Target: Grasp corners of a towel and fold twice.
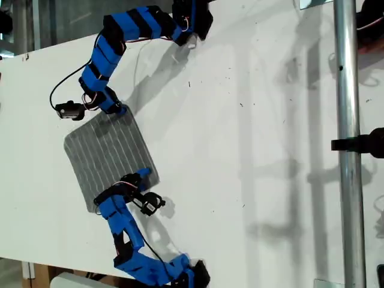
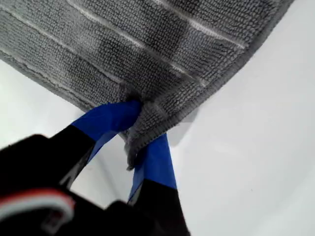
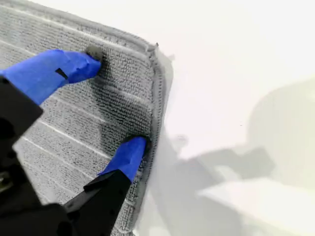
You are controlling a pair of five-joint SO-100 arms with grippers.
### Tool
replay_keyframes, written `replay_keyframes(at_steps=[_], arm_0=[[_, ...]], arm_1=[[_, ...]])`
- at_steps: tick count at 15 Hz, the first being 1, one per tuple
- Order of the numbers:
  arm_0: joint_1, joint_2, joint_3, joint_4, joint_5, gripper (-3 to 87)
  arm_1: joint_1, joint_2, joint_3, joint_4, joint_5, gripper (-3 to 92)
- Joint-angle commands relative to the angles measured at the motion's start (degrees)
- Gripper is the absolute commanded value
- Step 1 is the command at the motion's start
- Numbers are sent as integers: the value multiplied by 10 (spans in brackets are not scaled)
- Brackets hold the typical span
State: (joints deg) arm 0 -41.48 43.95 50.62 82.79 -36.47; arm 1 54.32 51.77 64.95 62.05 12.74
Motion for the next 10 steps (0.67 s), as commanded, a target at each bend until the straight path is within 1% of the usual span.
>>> replay_keyframes(at_steps=[1, 2, 5, 8, 10], arm_0=[[16, -2, -21, 35, -18, 27], [19, -4, -18, 43, -17, -15], [40, 16, -21, 54, -16, -15], [72, 77, -11, 79, -17, -15], [108, 118, -4, 97, -32, -15]], arm_1=[[3, 17, 1, -10, 1, -2], [3, 17, 1, -11, 1, -2], [4, 33, 20, -17, -1, -2], [-21, 120, 121, -25, 10, -2], [-55, 200, 195, -18, 28, -2]])
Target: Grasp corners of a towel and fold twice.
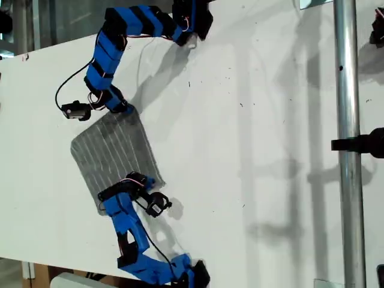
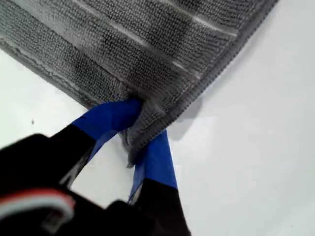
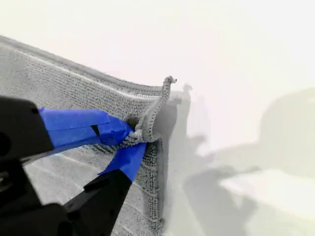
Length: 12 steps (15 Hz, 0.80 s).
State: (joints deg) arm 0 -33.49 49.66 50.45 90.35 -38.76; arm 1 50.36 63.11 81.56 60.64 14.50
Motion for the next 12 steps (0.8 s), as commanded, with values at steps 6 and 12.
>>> replay_keyframes(at_steps=[6, 12], arm_0=[[243, 224, 152, 20, -149, -15], [461, 247, 214, -67, -390, -15]], arm_1=[[-250, 387, 252, 66, 169, -2], [-483, 611, 404, 108, 381, -2]])
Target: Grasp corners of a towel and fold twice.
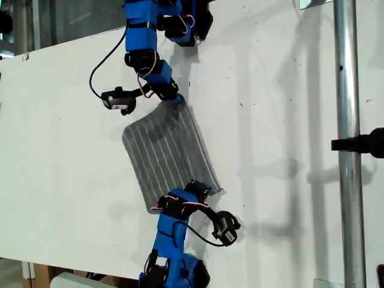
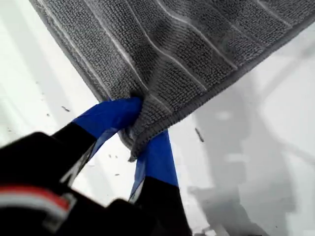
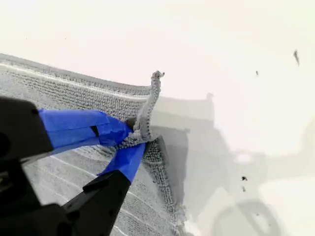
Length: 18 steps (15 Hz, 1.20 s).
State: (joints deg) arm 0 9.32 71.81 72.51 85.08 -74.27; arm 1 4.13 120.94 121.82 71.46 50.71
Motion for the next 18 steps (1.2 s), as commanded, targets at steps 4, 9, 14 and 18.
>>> replay_keyframes(at_steps=[4, 9, 14, 18], arm_0=[[-14, 76, -11, 20, -11, -15], [-233, 216, 82, 85, 114, -15], [-461, 271, 95, 82, 271, -15], [-490, 324, 115, 74, 281, -15]], arm_1=[[91, -38, -59, -63, -82, -3], [236, -325, -366, -112, -241, -3], [323, -481, -588, -175, -299, -3], [346, -399, -514, -213, -294, -3]])
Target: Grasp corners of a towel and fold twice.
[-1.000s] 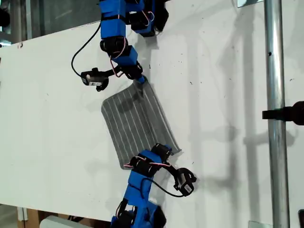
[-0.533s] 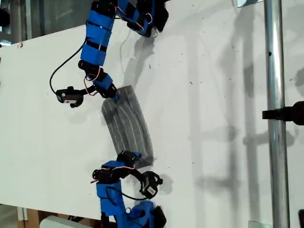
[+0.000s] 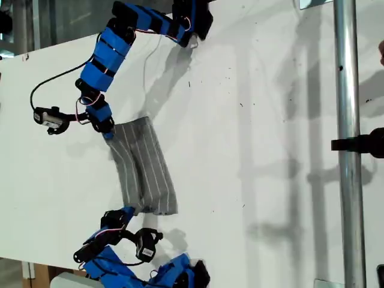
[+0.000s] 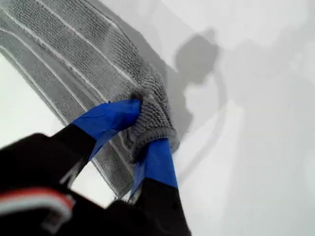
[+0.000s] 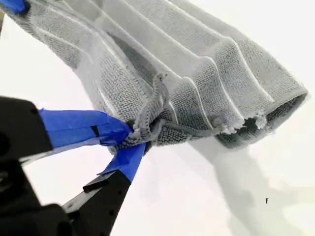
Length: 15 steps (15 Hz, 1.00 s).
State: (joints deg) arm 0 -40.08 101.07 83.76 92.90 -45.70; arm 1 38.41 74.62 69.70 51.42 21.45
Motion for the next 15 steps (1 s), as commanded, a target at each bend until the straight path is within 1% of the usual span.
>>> replay_keyframes(at_steps=[1, 2, 4, 7, 10, 12, 13, 14, 15], arm_0=[[23, 32, 40, -5, -25, -15], [43, 33, 94, -24, -47, -15], [87, 33, 199, -89, -98, -15], [115, 11, 280, -152, -146, 1], [121, -53, 293, -182, -148, 51], [112, -91, 295, -192, -149, 106], [112, -99, 291, -192, -143, 152], [110, -98, 290, -181, -146, 230], [105, -82, 294, -163, -168, 283]], arm_1=[[0, 68, 39, 0, 2, -3], [-6, 73, 84, -1, 6, -3], [-19, 69, 149, -5, 15, -3], [-30, 12, 160, -4, 24, -3], [-34, -64, 141, -11, 37, -3], [-40, -105, 120, -6, 40, -3], [-40, -108, 116, -1, 44, -3], [-36, -105, 113, 6, 47, 81], [-34, -100, 103, 31, 47, 250]])
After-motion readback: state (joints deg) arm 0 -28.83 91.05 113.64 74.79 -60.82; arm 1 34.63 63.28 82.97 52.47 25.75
